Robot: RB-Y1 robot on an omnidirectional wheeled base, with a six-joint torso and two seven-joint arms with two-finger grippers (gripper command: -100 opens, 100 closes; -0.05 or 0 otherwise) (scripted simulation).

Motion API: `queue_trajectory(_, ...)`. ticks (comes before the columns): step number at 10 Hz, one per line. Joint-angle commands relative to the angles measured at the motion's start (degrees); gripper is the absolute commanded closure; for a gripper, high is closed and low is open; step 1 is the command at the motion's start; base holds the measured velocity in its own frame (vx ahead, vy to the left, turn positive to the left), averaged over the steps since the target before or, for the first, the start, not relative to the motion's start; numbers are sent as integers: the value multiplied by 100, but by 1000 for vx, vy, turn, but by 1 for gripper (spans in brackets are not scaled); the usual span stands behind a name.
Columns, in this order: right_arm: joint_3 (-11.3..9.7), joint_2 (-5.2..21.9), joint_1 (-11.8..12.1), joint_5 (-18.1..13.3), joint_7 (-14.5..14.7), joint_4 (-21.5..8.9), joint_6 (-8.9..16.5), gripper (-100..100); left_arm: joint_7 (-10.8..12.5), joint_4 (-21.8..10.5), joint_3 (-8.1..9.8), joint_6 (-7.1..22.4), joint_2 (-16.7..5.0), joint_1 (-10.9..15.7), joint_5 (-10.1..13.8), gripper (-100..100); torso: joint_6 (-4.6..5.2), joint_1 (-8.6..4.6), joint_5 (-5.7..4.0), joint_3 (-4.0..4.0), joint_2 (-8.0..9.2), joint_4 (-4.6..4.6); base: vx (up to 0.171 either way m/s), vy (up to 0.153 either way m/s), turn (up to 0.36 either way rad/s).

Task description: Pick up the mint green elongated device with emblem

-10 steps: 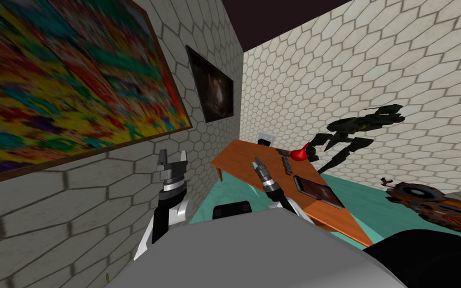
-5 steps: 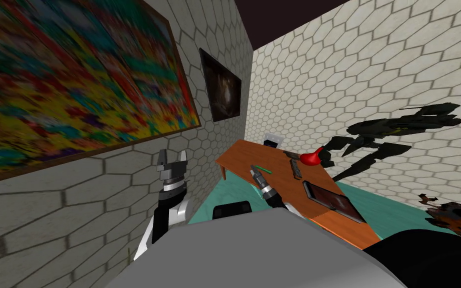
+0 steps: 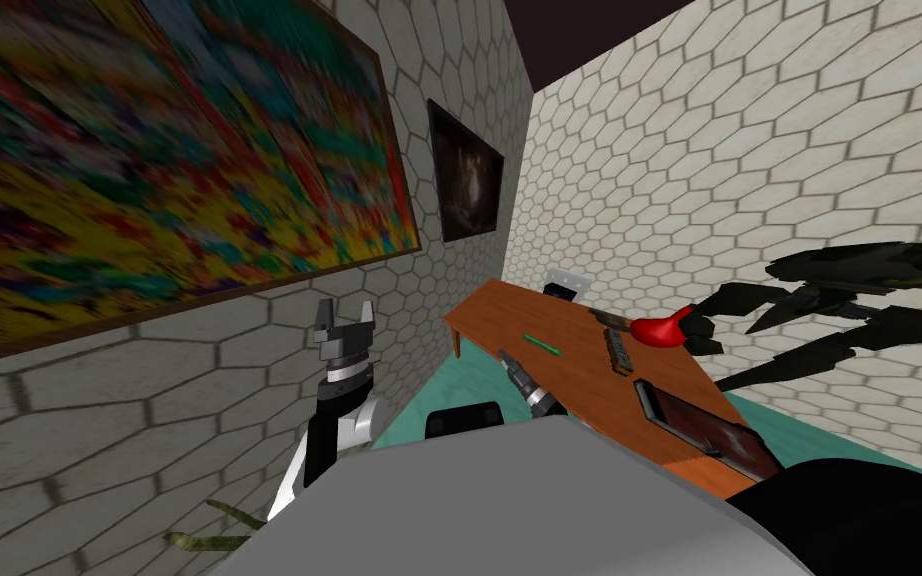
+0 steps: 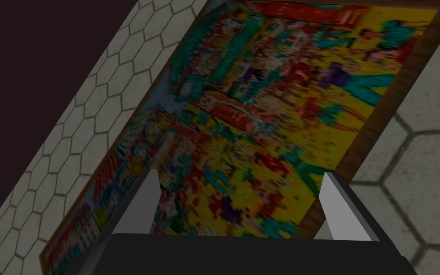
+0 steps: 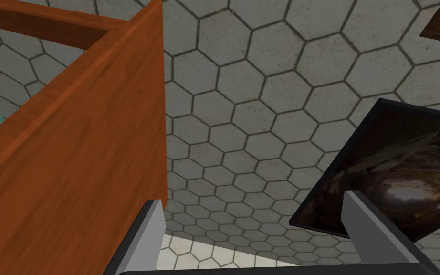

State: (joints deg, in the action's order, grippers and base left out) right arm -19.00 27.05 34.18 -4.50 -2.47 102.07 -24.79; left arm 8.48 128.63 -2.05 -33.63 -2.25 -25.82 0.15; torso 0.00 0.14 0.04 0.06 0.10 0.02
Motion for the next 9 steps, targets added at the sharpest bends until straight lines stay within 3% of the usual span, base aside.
queue_trajectory(1,-130,76,55,-23,53,-286,-125,-100,0,0,0,0,0,0,0,0,0,0,0,0,0,0,-15,33,134)
queue_trajectory(2,-130,76,55,-23,53,-372,-125,-100,0,0,1,0,0,-1,0,0,5,-4,-1,0,0,0,-6,11,-29)
queue_trajectory(3,-349,326,95,-19,74,-580,-191,-100,0,0,1,0,0,-1,0,0,6,-11,-2,-1,-2,0,-16,37,284)
queue_trajectory(4,-349,326,95,-19,74,-763,-191,-100,0,0,0,0,0,0,0,0,0,-4,-2,0,0,0,-15,32,169)
queue_trajectory(5,-573,544,134,-12,98,-939,-260,-100,0,0,1,0,0,-1,0,0,5,-5,-1,0,0,0,-20,54,308)
queue_trajectory(7,-573,578,134,-12,98,-1160,-260,-100,0,0,1,0,0,-1,0,0,6,-4,0,0,0,0,-9,24,53)
queue_trajectory(8,-799,831,171,-3,125,-1369,-331,-100,0,0,1,0,-1,-2,0,0,7,-12,-2,0,-1,0,-11,34,269)
queue_trajectory(9,-799,831,171,-3,125,-1561,-331,-100,0,0,0,0,0,0,0,0,0,-7,-2,0,-1,0,-12,30,167)
